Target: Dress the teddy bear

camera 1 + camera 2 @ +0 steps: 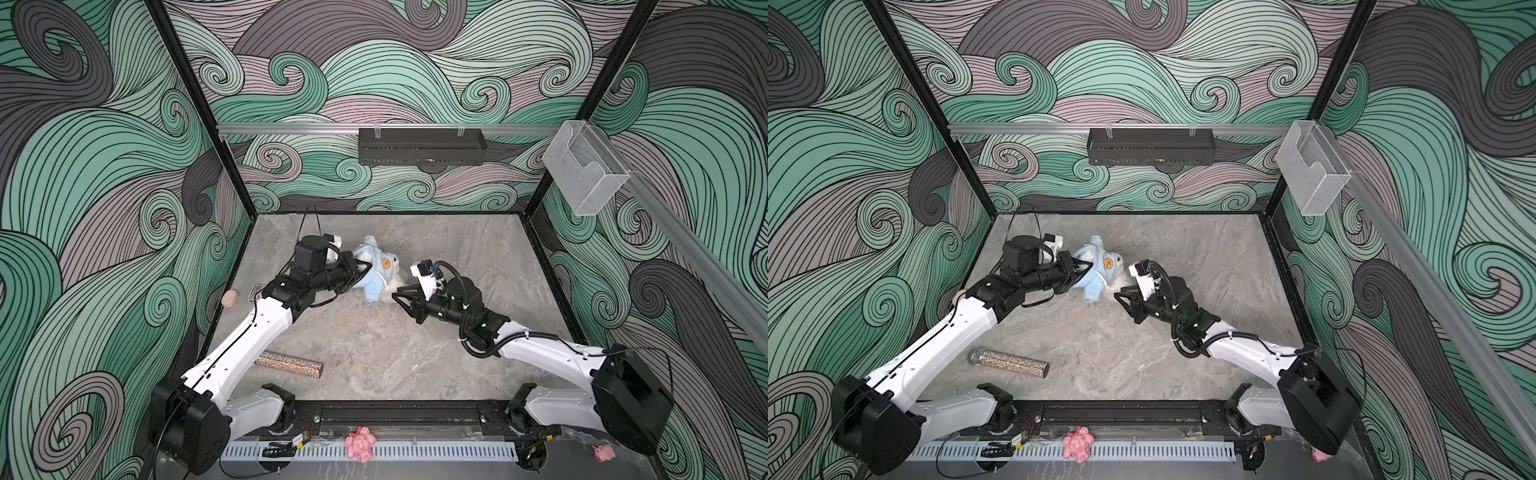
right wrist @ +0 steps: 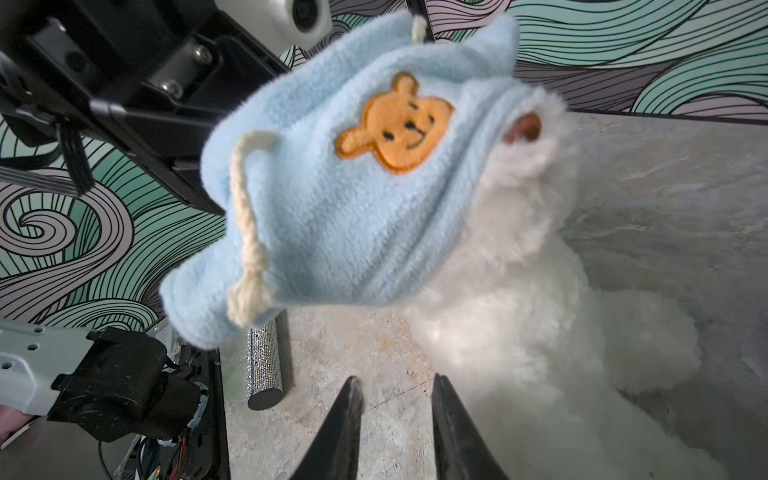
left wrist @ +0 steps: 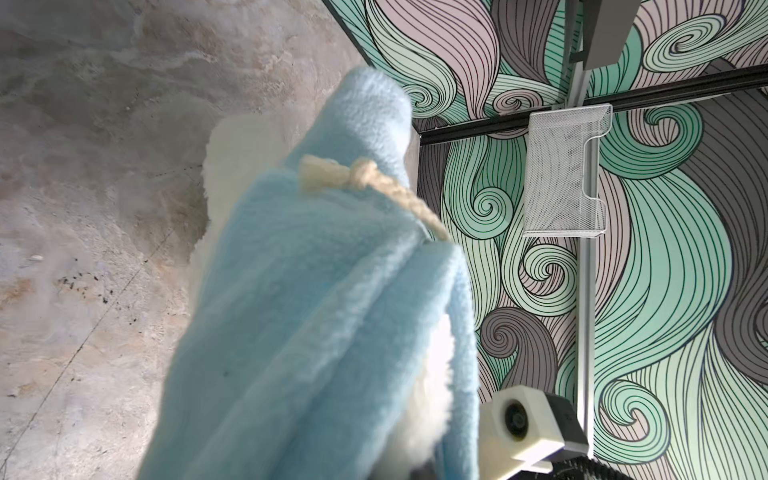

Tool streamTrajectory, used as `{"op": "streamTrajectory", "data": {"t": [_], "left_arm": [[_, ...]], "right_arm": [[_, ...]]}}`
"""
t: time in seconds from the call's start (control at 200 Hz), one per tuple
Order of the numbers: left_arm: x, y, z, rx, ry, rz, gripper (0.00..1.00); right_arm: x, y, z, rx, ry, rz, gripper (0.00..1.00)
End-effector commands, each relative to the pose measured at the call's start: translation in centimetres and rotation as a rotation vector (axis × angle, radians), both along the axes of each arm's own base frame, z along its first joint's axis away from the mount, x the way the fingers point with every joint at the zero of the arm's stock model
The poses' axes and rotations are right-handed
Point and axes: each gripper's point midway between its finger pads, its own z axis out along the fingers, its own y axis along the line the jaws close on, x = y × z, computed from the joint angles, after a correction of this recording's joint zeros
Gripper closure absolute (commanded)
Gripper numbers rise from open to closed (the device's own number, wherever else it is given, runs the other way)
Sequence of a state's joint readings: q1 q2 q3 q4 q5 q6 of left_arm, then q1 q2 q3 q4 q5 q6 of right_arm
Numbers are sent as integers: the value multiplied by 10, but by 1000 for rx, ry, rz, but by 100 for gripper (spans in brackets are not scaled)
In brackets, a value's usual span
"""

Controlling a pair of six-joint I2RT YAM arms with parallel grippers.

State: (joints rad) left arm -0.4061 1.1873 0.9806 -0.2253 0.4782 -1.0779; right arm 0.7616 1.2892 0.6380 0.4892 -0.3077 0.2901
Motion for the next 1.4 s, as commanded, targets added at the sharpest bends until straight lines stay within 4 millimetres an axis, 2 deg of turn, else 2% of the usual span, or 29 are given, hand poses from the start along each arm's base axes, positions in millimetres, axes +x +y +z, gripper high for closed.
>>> {"op": "streamTrajectory", "data": {"t": [0.0,0.345,0.55,0.625,0.76,0.82,0.89,1.045,1.17,1.276,1.396], "left_arm": [[-1,-13,25,-59,-36,-63,100],[-2,-16,22,-55,-41,-80,100],[-1,-20,22,-65,-49,-85,100],[-1,-21,21,-68,-49,-87,100],[-1,-21,21,-72,-50,-83,100],[0,-20,21,-76,-49,-72,100],[2,-17,23,-88,-40,-41,100],[12,-8,33,-194,-5,66,100],[19,2,45,-311,13,155,100],[20,11,48,-349,33,199,100],[23,22,46,-375,43,244,100]], "right_arm": [[11,8,28,41,-87,-5,69],[34,8,14,9,-25,-90,64],[35,15,12,80,60,-70,62],[33,20,17,119,68,-46,68],[36,20,18,144,89,-52,89],[41,14,12,125,110,-104,95],[48,1,-6,57,168,-196,100],[55,-36,-56,-120,265,-387,100],[59,-66,-88,-236,303,-484,100],[65,-87,-102,-296,321,-527,100],[71,-98,-109,-348,332,-536,100]]}}
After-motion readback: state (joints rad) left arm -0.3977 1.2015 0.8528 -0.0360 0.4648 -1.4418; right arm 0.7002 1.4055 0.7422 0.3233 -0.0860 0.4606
